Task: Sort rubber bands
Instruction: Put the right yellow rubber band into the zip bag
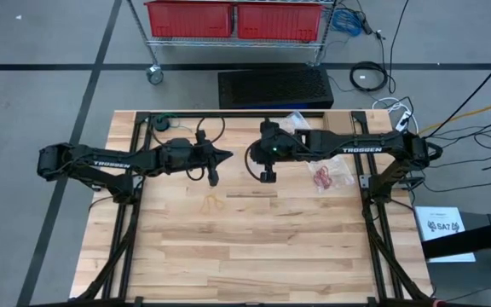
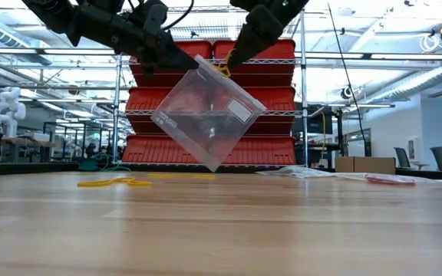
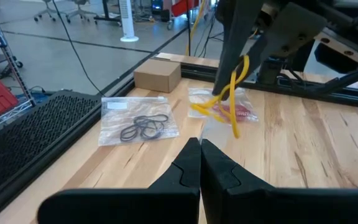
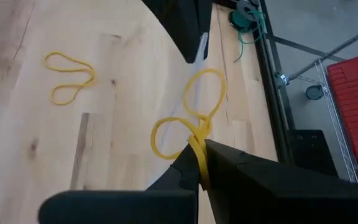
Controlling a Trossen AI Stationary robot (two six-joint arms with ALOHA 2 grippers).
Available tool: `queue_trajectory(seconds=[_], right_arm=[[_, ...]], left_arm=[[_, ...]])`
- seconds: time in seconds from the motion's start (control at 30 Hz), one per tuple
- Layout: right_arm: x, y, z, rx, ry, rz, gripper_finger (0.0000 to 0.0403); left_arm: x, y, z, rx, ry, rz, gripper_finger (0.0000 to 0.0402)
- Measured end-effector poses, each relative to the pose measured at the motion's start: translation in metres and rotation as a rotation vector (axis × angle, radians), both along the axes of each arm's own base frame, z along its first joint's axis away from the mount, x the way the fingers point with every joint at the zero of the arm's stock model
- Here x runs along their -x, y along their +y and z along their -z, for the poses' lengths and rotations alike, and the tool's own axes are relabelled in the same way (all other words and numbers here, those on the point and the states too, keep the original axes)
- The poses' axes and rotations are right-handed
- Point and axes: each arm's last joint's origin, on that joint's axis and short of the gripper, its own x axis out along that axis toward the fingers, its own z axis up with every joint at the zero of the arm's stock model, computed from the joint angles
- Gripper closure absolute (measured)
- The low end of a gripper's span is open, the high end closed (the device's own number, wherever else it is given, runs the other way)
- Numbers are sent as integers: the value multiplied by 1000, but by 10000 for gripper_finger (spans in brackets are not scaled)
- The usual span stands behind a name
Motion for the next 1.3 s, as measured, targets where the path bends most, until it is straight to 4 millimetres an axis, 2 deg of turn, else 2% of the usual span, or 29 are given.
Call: queue_trajectory(seconds=[0.7, 0.83, 1.03, 1.3], right_arm=[[-1, 0, 0, -28, -11, -30, 403], [-1, 0, -1, -7, -11, -32, 403], [7, -4, -5, 104, 28, 59, 403], [8, -3, -6, 106, 31, 58, 403]], left_arm=[[0, 0, 0, 18, -8, -4, 402], [0, 0, 0, 18, -9, -3, 402], [0, 0, 0, 18, -8, -1, 402], [0, 0, 0, 19, -8, 0, 402]])
